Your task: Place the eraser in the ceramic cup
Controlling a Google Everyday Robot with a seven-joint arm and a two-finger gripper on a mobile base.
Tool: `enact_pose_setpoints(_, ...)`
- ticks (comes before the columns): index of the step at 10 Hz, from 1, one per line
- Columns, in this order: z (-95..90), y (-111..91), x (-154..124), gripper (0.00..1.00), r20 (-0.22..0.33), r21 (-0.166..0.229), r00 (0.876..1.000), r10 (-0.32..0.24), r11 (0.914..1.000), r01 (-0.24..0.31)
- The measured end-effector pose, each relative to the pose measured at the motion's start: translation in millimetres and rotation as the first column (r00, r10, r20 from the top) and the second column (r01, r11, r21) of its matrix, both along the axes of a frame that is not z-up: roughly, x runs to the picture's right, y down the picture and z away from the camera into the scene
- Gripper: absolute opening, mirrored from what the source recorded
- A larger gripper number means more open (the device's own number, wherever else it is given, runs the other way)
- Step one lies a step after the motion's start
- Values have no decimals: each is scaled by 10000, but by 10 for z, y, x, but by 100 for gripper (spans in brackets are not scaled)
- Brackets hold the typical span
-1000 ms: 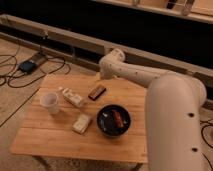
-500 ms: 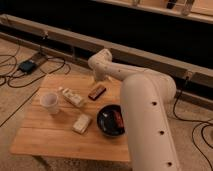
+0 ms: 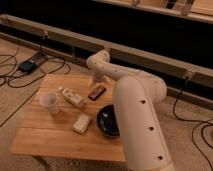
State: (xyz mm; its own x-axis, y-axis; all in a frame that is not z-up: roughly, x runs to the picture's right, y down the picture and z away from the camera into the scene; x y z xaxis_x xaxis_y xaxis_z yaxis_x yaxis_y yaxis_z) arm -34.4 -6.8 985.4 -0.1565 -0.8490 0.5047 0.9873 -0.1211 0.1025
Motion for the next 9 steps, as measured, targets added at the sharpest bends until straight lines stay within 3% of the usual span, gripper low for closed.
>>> enact_pose_setpoints(4, 72, 199, -28, 80, -60, -420, 9999, 125, 9990, -128)
enact_pose_setpoints(9, 143, 362, -74, 78, -87, -649, 9998, 198, 9977, -204)
